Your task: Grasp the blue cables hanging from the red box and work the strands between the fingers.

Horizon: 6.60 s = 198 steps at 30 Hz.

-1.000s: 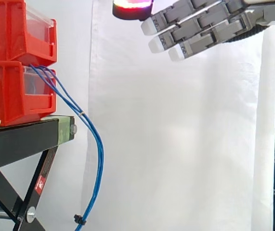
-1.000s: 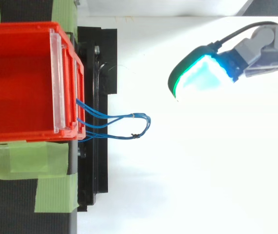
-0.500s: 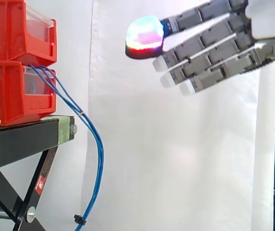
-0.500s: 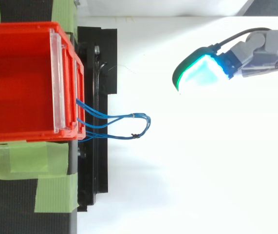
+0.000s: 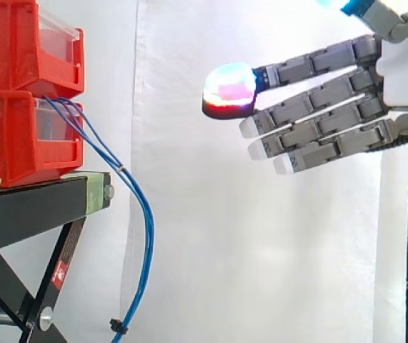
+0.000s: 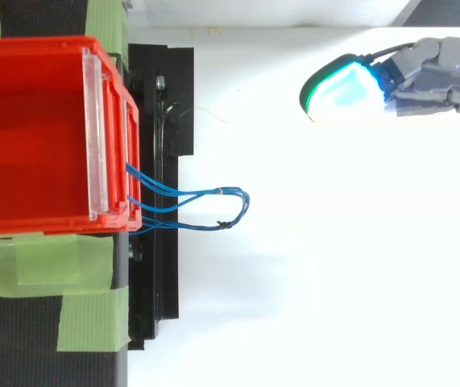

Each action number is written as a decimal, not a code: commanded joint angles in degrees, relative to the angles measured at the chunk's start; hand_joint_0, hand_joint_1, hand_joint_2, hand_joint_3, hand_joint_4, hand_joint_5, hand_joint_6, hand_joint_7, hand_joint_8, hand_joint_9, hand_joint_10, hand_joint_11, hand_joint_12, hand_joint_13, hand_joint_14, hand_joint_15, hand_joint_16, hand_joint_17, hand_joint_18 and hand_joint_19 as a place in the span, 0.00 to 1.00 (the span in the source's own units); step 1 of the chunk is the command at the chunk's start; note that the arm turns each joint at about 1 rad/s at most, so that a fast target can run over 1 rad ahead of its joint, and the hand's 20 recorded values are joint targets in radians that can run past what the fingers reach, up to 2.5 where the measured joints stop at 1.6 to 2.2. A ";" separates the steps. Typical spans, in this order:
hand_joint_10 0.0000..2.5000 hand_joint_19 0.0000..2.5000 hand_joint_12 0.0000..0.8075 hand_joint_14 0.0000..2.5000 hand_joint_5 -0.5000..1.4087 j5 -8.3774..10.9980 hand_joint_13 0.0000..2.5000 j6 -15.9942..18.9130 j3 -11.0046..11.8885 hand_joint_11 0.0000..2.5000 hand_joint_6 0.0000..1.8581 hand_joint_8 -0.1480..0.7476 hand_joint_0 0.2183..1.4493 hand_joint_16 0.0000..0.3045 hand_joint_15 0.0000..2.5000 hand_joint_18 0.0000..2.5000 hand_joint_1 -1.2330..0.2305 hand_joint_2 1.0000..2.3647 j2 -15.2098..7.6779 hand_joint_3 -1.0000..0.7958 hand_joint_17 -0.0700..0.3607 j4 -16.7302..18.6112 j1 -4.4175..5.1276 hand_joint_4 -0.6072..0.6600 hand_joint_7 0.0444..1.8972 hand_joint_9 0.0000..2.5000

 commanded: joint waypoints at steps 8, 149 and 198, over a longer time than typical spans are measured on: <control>0.00 0.07 0.47 0.00 0.08 2.03 0.00 5.91 -1.75 0.08 0.00 0.54 0.43 0.22 0.08 0.00 0.51 0.00 -7.40 0.00 0.52 5.88 1.70 0.63 0.36 0.03; 0.00 0.07 0.49 0.00 0.08 14.95 0.00 2.48 11.53 0.07 0.00 0.55 0.39 0.24 0.08 0.00 0.54 0.00 -28.67 0.00 0.54 26.45 8.03 0.64 0.36 0.03; 0.00 0.07 0.49 0.00 0.08 15.04 0.00 -0.51 11.61 0.08 0.00 0.55 0.39 0.24 0.08 0.00 0.54 0.00 -28.67 0.00 0.54 18.89 7.94 0.64 0.36 0.03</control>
